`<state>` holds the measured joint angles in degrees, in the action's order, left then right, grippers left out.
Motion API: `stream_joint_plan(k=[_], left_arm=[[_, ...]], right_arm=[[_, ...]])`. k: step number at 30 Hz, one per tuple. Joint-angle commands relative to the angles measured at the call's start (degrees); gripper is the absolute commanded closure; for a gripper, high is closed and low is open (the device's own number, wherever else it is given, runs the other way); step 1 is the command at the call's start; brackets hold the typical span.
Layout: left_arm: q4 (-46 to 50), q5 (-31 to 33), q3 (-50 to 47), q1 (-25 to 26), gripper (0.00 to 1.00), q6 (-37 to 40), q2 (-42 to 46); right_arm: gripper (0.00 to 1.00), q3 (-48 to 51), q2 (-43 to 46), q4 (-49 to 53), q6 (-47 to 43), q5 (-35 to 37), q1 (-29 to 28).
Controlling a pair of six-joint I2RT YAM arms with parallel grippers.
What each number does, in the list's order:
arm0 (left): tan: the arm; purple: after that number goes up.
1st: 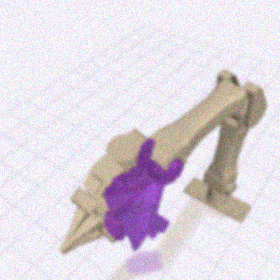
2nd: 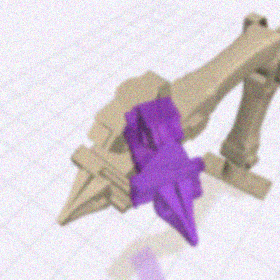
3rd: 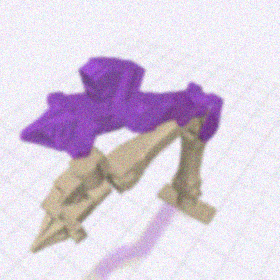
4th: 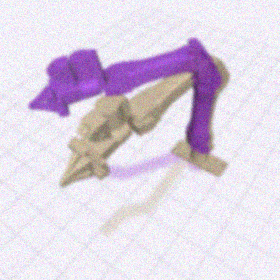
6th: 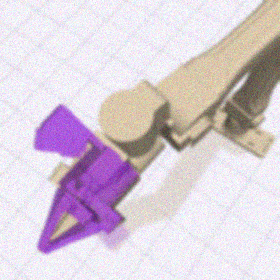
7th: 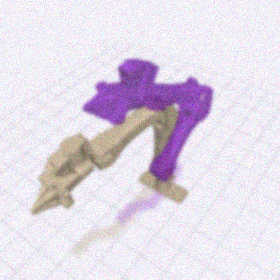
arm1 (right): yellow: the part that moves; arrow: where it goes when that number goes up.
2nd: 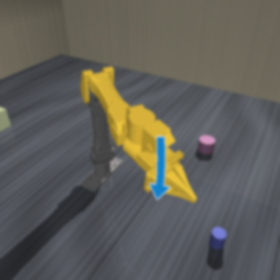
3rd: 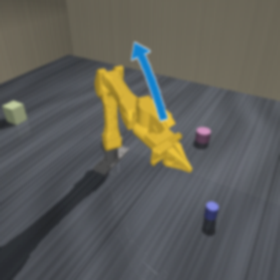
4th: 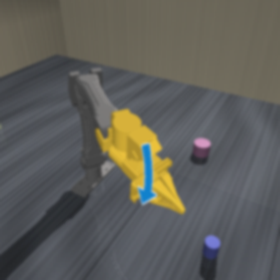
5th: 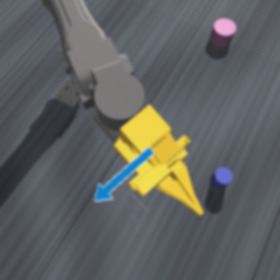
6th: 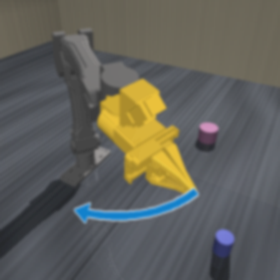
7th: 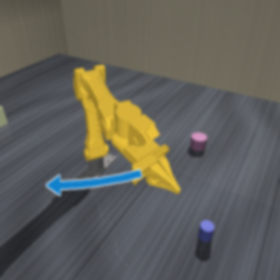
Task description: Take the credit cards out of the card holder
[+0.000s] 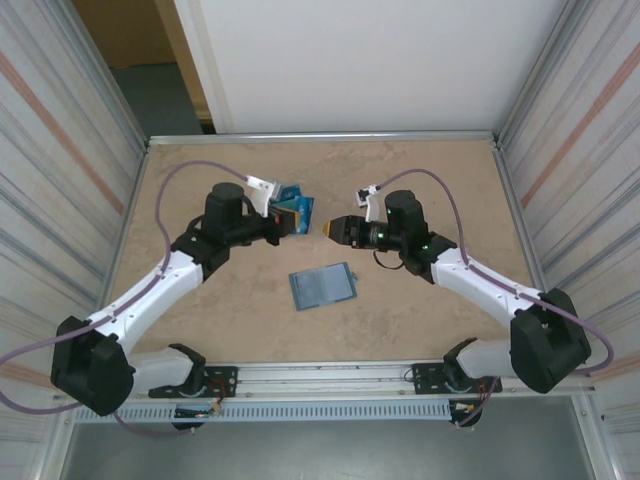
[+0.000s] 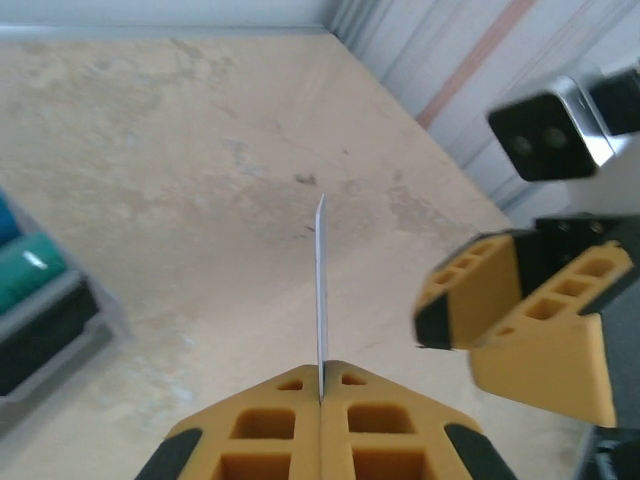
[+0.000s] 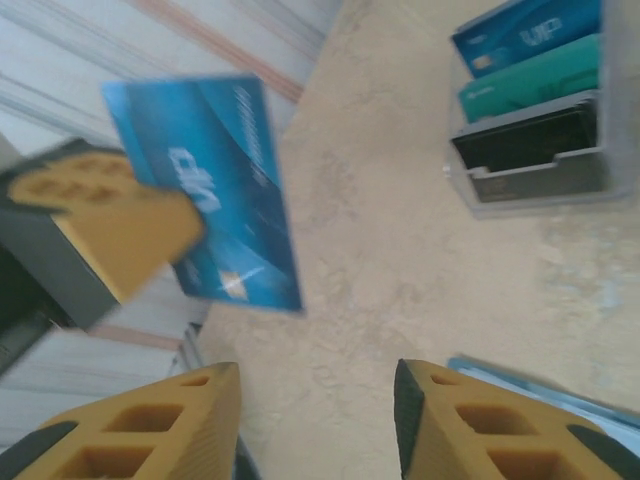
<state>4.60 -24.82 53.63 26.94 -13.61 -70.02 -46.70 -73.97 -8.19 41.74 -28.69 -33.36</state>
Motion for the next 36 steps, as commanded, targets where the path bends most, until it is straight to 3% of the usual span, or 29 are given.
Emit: stream_joint_plan(k=[1,6,11,14,18,21,36], left_arm=[[10.5,0.4,6.3,-2.2,1.00,13.2,-3.2],[19.4,7.5,16.3,-2.8,1.00,27.2,-12.4],[23.6,12.7,26.4,-4.4,1.00,38.1,-22.5],[24.6,13.8,30.4,-4.7,1.00,45.8,-27.3],[25.2,9.3,33.4,-5.8,1.00,53.6,-31.7],[25.3,7.2,34.8,-6.8,1.00,56.1,-34.0],[27.5,9.9,42.0,-9.4,1.00,62.9,-44.1]], right_arm=[[0.51,-2.6,1.7,9.7,-4.3,7.1,-0.9],[0.34,-3.6,1.7,14.4,-5.8,13.1,-2.9],[0.01,-3.9,2.6,17.3,-6.1,17.9,-4.1],[0.01,-4.0,3.4,19.0,-6.1,19.8,-4.3],[0.01,-3.7,4.7,20.4,-5.8,22.0,-4.4],[0.01,-3.5,5.7,21.1,-5.4,23.3,-4.5],[0.01,-2.1,10.5,22.7,-3.6,28.2,-4.6]])
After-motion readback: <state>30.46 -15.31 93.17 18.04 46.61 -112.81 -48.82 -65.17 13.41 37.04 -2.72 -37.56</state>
